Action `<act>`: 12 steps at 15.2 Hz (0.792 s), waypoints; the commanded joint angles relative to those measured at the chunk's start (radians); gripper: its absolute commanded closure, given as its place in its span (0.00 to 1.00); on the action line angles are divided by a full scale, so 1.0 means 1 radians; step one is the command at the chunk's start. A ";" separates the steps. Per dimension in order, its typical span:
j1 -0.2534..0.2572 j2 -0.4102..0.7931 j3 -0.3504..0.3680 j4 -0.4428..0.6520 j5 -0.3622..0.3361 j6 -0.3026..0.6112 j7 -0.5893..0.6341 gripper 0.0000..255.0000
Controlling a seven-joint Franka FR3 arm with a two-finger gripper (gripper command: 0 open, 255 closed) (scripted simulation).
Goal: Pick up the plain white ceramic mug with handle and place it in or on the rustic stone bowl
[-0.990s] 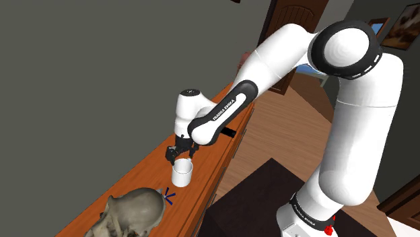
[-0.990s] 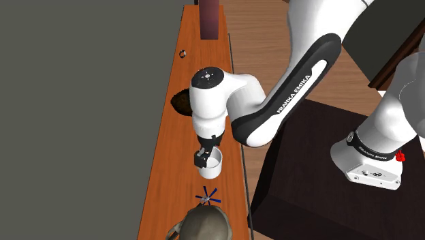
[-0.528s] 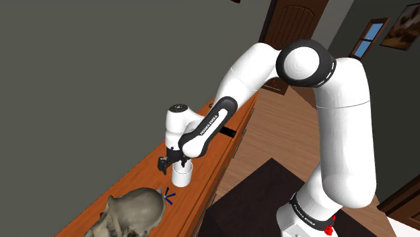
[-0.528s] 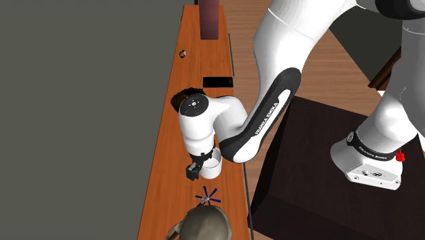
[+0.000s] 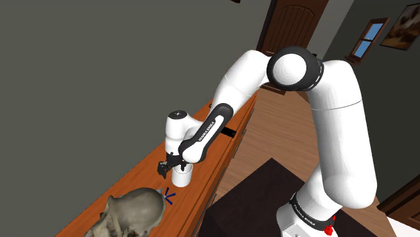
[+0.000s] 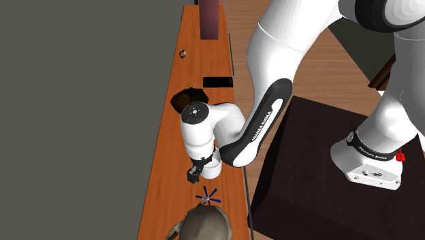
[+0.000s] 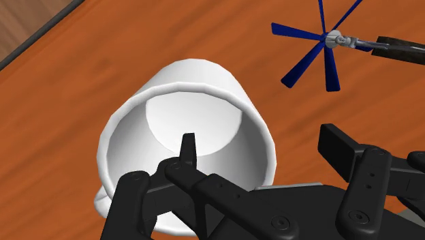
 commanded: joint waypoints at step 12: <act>0.000 0.001 0.000 0.000 0.000 0.001 0.000 1.00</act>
